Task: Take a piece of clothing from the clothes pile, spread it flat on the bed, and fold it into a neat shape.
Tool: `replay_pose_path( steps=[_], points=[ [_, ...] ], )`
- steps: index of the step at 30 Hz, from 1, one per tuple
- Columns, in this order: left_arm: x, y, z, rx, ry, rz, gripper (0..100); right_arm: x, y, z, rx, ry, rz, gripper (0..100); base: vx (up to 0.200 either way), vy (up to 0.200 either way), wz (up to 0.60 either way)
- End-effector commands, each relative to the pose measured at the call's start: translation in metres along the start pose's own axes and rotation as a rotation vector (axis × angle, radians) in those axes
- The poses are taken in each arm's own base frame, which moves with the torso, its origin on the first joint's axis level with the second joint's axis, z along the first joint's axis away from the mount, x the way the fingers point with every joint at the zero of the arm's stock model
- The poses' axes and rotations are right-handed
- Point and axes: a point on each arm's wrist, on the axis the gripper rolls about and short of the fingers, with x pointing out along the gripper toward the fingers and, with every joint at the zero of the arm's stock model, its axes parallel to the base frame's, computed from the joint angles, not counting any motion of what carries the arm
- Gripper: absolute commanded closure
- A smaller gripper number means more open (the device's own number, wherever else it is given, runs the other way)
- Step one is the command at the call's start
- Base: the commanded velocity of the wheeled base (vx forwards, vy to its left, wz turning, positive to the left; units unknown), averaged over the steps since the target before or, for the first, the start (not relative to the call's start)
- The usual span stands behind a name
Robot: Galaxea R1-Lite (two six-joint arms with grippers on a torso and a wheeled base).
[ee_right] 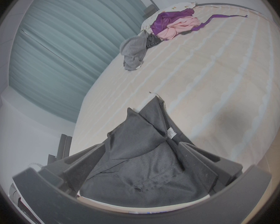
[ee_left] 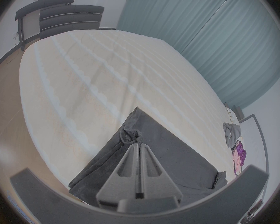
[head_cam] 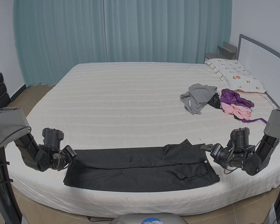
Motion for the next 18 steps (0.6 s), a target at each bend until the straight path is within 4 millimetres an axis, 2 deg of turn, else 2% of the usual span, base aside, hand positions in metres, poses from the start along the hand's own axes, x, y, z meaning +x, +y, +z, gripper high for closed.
replay_pose_path(
  steps=[1,3,14,15,18],
  points=[
    [-0.013,-0.009,0.009,-0.001,-0.035,-0.036,100,0.027,0.001,-0.01,-0.016,0.048,-0.034,0,0.0,0.0,0.0],
    [-0.013,-0.009,0.011,-0.004,-0.037,-0.033,100,0.038,0.003,-0.01,-0.018,0.075,-0.058,0,0.0,0.0,0.0],
    [-0.015,-0.01,0.013,-0.004,-0.042,-0.036,100,0.058,0.005,-0.005,-0.021,0.089,-0.115,0,0.0,0.0,0.0],
    [-0.015,-0.009,0.013,-0.005,-0.042,-0.035,100,0.06,0.006,-0.005,-0.022,0.089,-0.113,100,0.0,0.0,0.0],
    [-0.015,-0.009,0.013,-0.003,-0.041,-0.034,100,0.065,0.007,-0.004,-0.021,0.098,-0.126,100,0.0,0.0,0.0]
  ],
)
